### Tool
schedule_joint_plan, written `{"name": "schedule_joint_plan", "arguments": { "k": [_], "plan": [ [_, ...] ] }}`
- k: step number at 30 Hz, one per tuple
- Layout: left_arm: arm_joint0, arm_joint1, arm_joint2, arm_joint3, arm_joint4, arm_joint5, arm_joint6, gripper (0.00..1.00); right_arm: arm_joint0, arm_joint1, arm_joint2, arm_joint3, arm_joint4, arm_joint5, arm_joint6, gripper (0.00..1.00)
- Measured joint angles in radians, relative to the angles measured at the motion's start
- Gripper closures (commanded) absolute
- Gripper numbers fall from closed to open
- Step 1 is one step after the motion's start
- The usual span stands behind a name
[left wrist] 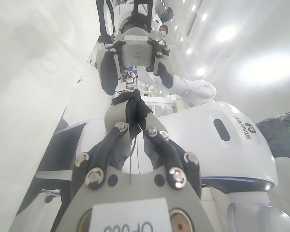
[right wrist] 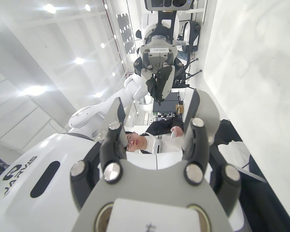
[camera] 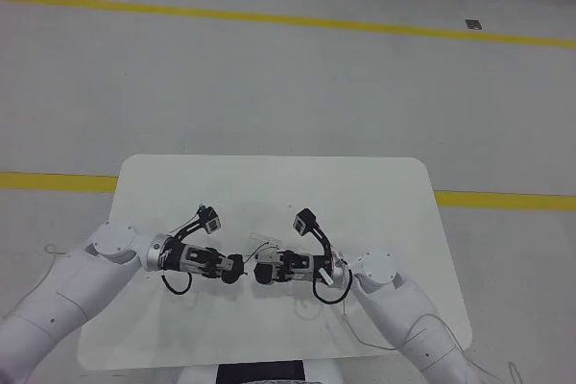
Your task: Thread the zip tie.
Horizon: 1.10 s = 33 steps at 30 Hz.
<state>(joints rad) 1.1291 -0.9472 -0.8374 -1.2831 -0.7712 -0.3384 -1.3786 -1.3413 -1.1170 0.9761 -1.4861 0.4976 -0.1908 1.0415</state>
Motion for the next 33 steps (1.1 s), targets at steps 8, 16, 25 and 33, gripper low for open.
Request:
{"name": "schedule_joint_plan", "arguments": {
  "k": [8, 16, 25, 33],
  "plan": [
    [-0.004, 0.0, 0.006, -0.03, 0.042, 0.007, 0.004, 1.0, -0.015, 0.003, 0.009, -0.005, -0.001, -0.003, -0.005, 0.0],
    [0.005, -0.001, 0.006, -0.031, 0.039, 0.012, 0.031, 1.0, -0.014, 0.003, 0.009, -0.005, -0.001, -0.003, -0.005, 0.0],
    [0.054, 0.013, -0.148, 0.06, -0.106, -0.002, -0.012, 1.0, -0.014, 0.003, 0.009, -0.005, -0.001, -0.003, -0.005, 0.0],
    [0.138, 0.014, -0.313, 0.046, -0.106, -0.002, -0.011, 1.0, -0.014, 0.003, 0.009, -0.005, -0.001, -0.003, -0.005, 0.0]
  ]
}}
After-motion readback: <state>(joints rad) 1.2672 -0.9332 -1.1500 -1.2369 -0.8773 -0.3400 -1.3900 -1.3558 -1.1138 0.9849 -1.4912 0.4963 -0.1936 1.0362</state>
